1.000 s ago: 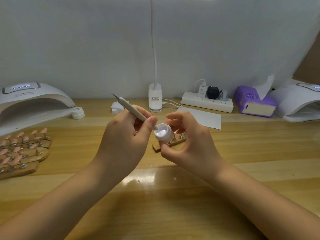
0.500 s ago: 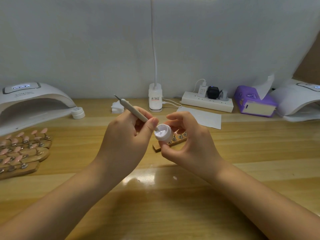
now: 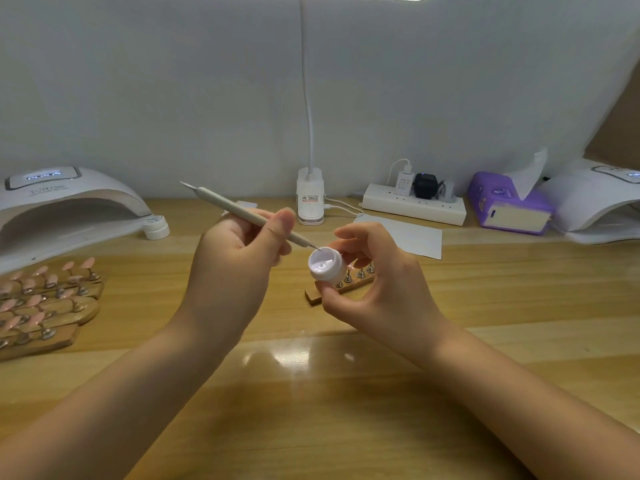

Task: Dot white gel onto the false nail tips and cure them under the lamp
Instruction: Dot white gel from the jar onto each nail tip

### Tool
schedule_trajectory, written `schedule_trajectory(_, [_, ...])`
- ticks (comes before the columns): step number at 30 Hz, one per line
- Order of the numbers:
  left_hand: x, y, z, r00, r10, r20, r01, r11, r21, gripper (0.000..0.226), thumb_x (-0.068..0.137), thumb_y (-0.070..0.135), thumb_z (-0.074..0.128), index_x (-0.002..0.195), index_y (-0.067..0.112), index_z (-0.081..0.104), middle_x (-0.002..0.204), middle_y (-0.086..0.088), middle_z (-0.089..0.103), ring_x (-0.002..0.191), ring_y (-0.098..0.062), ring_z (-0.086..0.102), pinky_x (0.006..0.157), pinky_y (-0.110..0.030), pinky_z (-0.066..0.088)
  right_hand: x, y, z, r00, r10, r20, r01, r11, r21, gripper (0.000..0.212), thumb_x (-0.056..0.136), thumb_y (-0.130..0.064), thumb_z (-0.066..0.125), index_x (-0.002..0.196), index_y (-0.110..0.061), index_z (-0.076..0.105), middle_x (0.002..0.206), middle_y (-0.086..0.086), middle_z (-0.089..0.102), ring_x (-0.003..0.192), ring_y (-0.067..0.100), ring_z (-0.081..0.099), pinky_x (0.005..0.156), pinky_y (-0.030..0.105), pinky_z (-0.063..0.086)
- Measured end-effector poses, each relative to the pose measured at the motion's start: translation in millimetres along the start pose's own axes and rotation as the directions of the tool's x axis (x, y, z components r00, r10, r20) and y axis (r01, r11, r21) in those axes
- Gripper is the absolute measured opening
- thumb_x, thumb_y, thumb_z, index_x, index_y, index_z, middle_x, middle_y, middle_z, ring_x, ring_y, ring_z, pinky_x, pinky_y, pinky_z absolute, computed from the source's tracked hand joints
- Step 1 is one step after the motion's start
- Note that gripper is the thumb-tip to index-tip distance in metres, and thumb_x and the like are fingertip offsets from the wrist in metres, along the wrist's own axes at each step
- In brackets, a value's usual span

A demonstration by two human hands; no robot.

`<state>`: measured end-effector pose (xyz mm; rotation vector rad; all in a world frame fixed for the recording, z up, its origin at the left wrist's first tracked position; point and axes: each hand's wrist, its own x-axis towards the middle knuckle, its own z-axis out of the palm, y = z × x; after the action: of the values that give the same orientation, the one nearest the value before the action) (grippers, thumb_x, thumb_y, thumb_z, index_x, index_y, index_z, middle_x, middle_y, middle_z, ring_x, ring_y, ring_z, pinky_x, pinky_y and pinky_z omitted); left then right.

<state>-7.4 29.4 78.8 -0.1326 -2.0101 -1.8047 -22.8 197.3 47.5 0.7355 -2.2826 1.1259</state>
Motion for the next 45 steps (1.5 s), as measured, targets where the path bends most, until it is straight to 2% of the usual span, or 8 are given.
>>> schedule_trajectory(4, [8,-11,-2,0.971,-0.239,0.009,0.239,0.964,-0.118,0.029,0.081,0.045,0.066,0.08,0.016,0.067,0.06,0.009,0.063,0.057,-0.004,0.055,0.061,-0.026,0.042,1,0,1,1.0,0.004,-0.026,-0.004,1.0,0.007,0.063,0.07,-0.024,0.085,0.12,-0.015,0.048,0.099,-0.01,0.066,0.09,0.001,0.06,0.077,0.019,0.05])
schedule_trajectory(7, [10,-16,-4,0.949,-0.315,0.032,0.315,0.934,-0.167,0.032,0.07,0.05,0.067,0.078,0.019,0.067,0.06,0.009,0.063,0.055,-0.005,0.055,0.06,-0.026,0.041,2,1,1,0.999,0.01,-0.035,-0.009,1.0,0.021,0.068,0.069,-0.027,0.086,0.123,-0.017,0.045,0.098,-0.015,0.065,0.092,-0.003,0.059,0.078,0.015,0.049])
schedule_trajectory(11, [13,-20,-5,0.924,-0.38,0.044,0.381,0.907,-0.18,0.026,0.083,0.044,0.067,0.078,0.018,0.066,0.059,0.009,0.062,0.053,-0.006,0.054,0.058,-0.027,0.041,2,3,1,0.999,-0.002,-0.051,0.002,1.0,0.013,0.071,0.069,-0.03,0.085,0.124,-0.017,0.043,0.102,-0.013,0.067,0.09,-0.008,0.059,0.08,0.01,0.047])
schedule_trajectory(16, [13,-24,-6,0.93,-0.367,0.019,0.364,0.913,-0.183,0.025,0.084,0.044,0.067,0.078,0.02,0.068,0.06,0.009,0.063,0.052,-0.004,0.056,0.06,-0.028,0.042,3,5,0,0.998,-0.008,-0.059,0.008,1.0,0.0,0.07,0.069,-0.03,0.085,0.124,-0.015,0.044,0.104,-0.014,0.066,0.087,-0.015,0.056,0.08,0.007,0.046])
schedule_trajectory(27, [14,-22,-5,0.931,-0.365,0.006,0.352,0.892,-0.284,0.023,0.087,0.04,0.065,0.075,0.021,0.069,0.058,0.01,0.061,0.051,-0.003,0.055,0.057,-0.025,0.042,9,12,-9,0.994,0.01,-0.108,-0.012,1.0,-0.019,0.065,0.071,-0.032,0.083,0.121,-0.017,0.044,0.097,-0.015,0.064,0.091,-0.003,0.06,0.077,0.011,0.048])
schedule_trajectory(32, [12,-22,-6,0.953,-0.302,0.02,0.291,0.895,-0.338,0.03,0.09,0.036,0.063,0.065,0.026,0.076,0.06,0.009,0.061,0.055,-0.003,0.057,0.056,-0.021,0.045,16,40,-20,0.964,0.141,-0.224,-0.159,0.985,-0.062,0.058,0.074,-0.03,0.081,0.116,-0.028,0.041,0.094,-0.022,0.058,0.091,-0.004,0.059,0.075,0.009,0.045])
schedule_trajectory(37, [4,-29,-1,0.982,-0.189,-0.005,0.18,0.94,-0.289,0.02,0.084,0.039,0.063,0.078,0.022,0.072,0.064,0.004,0.064,0.062,-0.006,0.058,0.064,-0.026,0.046,11,82,-32,0.9,0.362,-0.243,-0.403,0.903,-0.147,0.059,0.076,-0.029,0.075,0.125,-0.024,0.042,0.102,-0.014,0.055,0.097,0.009,0.054,0.079,0.028,0.045])
schedule_trajectory(45, [8,-43,-2,0.902,-0.428,0.053,0.4,0.784,-0.475,0.018,0.09,0.029,0.064,0.078,0.016,0.066,0.058,0.004,0.06,0.051,-0.005,0.055,0.051,-0.02,0.047,7,103,-32,0.831,0.546,-0.107,-0.554,0.793,-0.254,0.065,0.078,-0.032,0.071,0.135,-0.025,0.039,0.116,-0.006,0.065,0.1,0.013,0.056,0.077,0.03,0.044])
